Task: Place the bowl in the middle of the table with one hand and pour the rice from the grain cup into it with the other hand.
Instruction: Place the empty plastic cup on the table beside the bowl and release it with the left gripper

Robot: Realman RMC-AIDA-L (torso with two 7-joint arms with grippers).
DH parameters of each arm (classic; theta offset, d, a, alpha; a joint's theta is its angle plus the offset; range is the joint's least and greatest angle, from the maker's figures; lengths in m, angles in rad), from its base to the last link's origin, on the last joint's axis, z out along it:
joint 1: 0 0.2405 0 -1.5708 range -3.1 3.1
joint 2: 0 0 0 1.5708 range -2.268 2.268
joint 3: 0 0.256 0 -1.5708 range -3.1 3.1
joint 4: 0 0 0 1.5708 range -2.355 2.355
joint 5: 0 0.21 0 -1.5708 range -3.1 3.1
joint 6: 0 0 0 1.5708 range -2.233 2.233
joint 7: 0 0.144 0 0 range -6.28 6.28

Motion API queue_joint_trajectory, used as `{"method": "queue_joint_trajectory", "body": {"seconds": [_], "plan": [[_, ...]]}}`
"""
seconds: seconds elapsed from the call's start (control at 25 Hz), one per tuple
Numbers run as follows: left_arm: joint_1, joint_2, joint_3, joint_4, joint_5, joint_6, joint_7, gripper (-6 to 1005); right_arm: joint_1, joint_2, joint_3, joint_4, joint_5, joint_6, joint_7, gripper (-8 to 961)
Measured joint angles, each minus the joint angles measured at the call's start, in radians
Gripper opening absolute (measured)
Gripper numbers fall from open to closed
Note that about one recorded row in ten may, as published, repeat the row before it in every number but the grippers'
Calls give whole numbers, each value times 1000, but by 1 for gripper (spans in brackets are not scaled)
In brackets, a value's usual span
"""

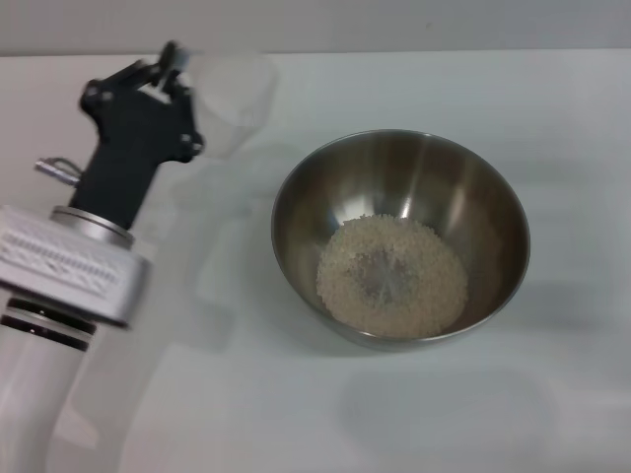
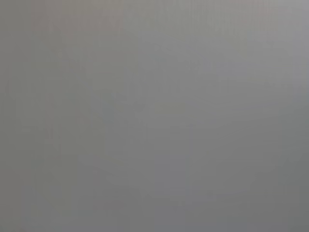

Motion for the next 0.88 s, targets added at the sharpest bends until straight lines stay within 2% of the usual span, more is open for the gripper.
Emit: {"method": "queue_joint_trajectory", "body": {"seconds": [0.16,0.24,0.32,0.4,0.6,0.88], "plan": [[-12,1,-4,23,-157,-135,-225,111,2,2,0,-6,-4,-4,2,487],[-20,1,-11,42,-197,-192,-298,115,3,3,-3,-6,-5,-5,2,487],[-20,1,-11,42,-197,-192,-298,119,4,3,-4,-6,-6,-4,2,487],[-33,1,-24,77,-233,-277,-394,122,5,3,-5,-7,-6,-3,3,487],[-54,1,-33,111,-235,-367,-418,132,6,2,-6,-8,-7,-4,3,487],[-59,2,-36,120,-235,-384,-421,145,8,2,-6,-9,-7,-4,4,487]]}}
